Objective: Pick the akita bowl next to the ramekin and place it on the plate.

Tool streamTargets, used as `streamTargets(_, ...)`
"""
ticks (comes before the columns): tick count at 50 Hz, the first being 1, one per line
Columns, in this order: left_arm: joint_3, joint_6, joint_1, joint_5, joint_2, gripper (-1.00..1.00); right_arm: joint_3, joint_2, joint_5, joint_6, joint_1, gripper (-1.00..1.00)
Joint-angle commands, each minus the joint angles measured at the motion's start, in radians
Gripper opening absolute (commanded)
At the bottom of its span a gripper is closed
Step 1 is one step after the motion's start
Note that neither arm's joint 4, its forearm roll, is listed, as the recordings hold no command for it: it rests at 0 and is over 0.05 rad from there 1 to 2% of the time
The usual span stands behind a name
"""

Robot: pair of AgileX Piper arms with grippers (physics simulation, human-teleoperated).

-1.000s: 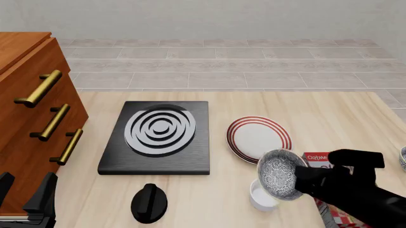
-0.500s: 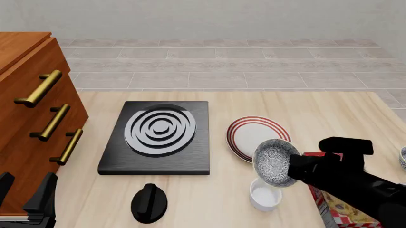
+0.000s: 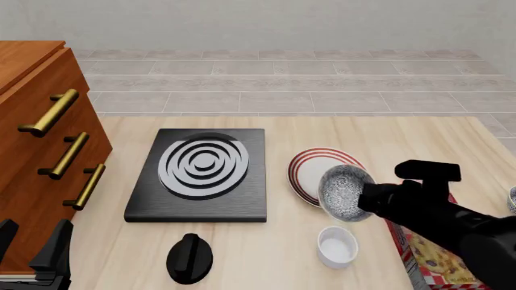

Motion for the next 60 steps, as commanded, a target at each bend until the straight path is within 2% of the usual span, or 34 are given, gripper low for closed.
streamTargets(1, 0.000, 0.000, 0.000, 0.000, 0.000, 1.00, -0.033, 0.060, -0.045, -0.014, -0.019, -1.00)
streamTargets(31, 0.000, 0.000, 0.000, 0.000, 0.000, 1.00, -0.094, 0.206, -0.130, -0.037, -0.048, -1.00)
streamTargets(60, 0.000, 0.000, 0.000, 0.000, 0.000, 1.00, -0.149, 0.333, -0.185, -0.085, -0.065, -1.00)
